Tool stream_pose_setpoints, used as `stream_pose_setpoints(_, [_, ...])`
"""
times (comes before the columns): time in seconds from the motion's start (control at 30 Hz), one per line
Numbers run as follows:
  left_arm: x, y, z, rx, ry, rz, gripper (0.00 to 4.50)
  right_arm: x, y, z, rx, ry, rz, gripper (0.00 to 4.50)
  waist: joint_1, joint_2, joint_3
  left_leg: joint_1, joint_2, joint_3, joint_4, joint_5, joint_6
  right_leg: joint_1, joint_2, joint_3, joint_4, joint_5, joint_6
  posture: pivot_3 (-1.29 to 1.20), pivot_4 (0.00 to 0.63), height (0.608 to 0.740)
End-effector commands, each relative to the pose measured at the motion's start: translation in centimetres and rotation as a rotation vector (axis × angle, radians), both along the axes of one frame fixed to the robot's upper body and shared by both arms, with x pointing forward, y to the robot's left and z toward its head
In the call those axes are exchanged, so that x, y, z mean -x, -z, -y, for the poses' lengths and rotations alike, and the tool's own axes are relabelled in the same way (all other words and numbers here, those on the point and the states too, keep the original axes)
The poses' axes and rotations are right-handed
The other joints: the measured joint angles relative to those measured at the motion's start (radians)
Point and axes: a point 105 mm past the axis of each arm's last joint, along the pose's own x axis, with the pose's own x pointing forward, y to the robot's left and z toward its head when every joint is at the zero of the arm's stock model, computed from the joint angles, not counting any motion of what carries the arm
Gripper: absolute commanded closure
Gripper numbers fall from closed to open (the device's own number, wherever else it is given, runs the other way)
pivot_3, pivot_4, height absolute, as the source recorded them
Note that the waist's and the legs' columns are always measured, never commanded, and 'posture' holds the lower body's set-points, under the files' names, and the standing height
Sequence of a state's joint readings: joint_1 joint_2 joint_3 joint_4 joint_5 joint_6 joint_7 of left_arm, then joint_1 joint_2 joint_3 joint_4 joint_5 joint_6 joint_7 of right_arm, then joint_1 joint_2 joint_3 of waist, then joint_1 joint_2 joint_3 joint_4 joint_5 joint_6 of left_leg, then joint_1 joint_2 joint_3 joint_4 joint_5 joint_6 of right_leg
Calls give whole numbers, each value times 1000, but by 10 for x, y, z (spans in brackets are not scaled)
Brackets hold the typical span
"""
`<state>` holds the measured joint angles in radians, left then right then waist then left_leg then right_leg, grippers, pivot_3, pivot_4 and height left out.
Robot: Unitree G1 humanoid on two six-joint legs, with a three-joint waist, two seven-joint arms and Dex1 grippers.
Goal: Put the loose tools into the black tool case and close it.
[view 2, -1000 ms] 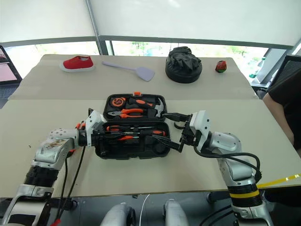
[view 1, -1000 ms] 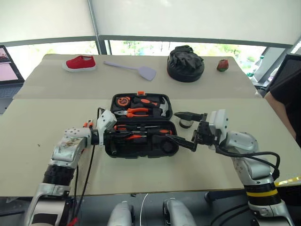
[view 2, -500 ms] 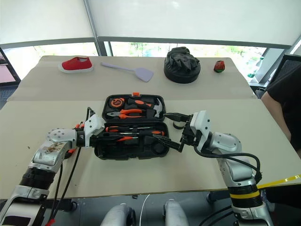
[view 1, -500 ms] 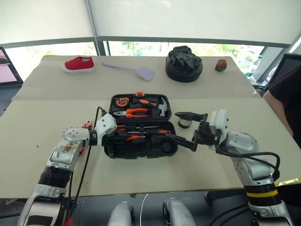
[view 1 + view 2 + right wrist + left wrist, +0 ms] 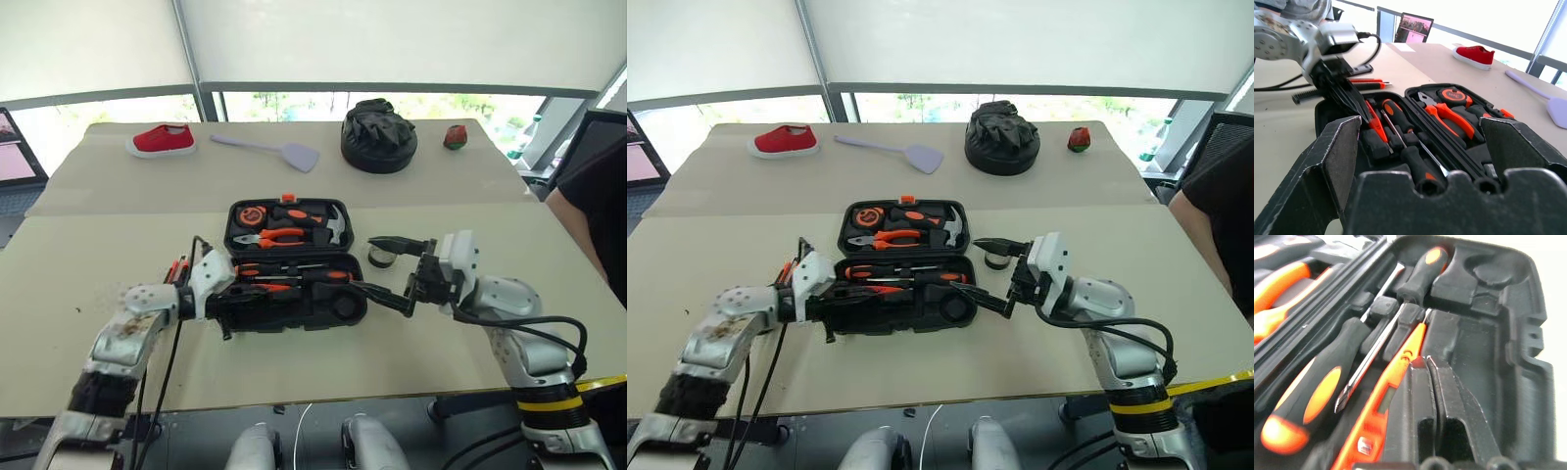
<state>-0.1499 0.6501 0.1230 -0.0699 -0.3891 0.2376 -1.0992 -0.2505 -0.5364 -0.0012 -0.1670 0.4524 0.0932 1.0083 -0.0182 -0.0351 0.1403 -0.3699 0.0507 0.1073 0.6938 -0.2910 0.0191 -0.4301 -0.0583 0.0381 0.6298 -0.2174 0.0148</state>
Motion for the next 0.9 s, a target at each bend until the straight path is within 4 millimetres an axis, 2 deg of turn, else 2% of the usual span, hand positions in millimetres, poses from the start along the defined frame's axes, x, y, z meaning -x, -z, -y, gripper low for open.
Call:
stream_pose_setpoints(0.03, [33, -46, -45, 30, -136, 137, 2947, 1, -4, 14, 19, 19, 97, 0, -6, -1, 1, 0, 1, -1, 0, -1, 1, -2, 0, 1, 0, 0, 0, 0, 150, 740])
stream_pose_setpoints(0.17, [66, -40, -95, 39, -392, 92, 1507, 4, 8, 19, 48, -4, 92, 0, 0, 0, 1, 0, 0, 0, -1, -1, 1, -3, -3, 3, 0, 0, 1, 0, 150, 740])
stream_pose_setpoints(0.23, [90, -29, -130, 16, -567, 75, 808, 6, 13, 20, 47, -18, 97, 0, 2, 0, 1, 1, 0, 1, -1, -1, 1, -2, -3, 3, -1, 0, 1, 0, 150, 740])
stream_pose_setpoints(0.3, [117, -15, -174, 18, -811, 37, 60, 7, 14, 20, 37, -30, 98, 0, 3, -1, 1, 1, 0, 2, -1, -1, 1, -1, -3, 3, -2, 0, 1, 0, 150, 740])
stream_pose_setpoints(0.37, [147, -2, -209, 8, -1004, -7, 60, 9, 15, 19, 20, -49, 89, 0, 5, -2, 2, 1, 0, 2, -1, -1, 1, -1, -2, 2, -2, -1, 1, 0, 150, 740])
stream_pose_setpoints(0.4, [158, 2, -216, 15, -1053, -23, 60, 10, 15, 18, 14, -56, 85, 0, 9, -2, 2, 1, 0, 3, -1, -1, 1, -2, -2, 1, -2, -1, -1, 0, 150, 740])
stream_pose_setpoints(0.47, [163, 3, -217, 22, -1079, -39, 60, 11, 16, 17, 4, -66, 78, 0, 12, -3, 2, 1, 0, 5, -1, -1, 1, -1, -2, -1, -2, -5, -6, 0, 150, 740])
stream_pose_setpoints(0.57, [145, -4, -200, 49, -1015, -27, 60, 14, 13, 12, -24, -95, 76, 0, 23, -5, 2, 1, 0, 4, 0, -1, 1, -1, -3, -1, -2, -5, -6, 0, 150, 740])
stream_pose_setpoints(0.73, [95, -16, -153, 147, -877, -100, 60, 14, 2, 1, -64, -125, 118, 0, 28, -5, 2, 1, 1, 4, 0, -1, 1, -1, -3, 0, -1, -4, -6, 0, 150, 740])
stream_pose_setpoints(0.8, [72, -23, -130, 157, -837, -118, 60, 13, -4, -3, -94, -121, 138, 0, 26, -5, 2, 1, 0, 3, -1, -1, 1, -1, -2, 0, 0, -1, -1, 0, 150, 740])
stream_pose_setpoints(0.9, [40, -28, -118, 151, -899, -121, 60, 14, -12, -11, -145, -139, 144, 0, 23, -5, 2, 1, 0, 0, -1, -1, 0, -1, -2, 0, 0, -1, -1, 0, 150, 740])
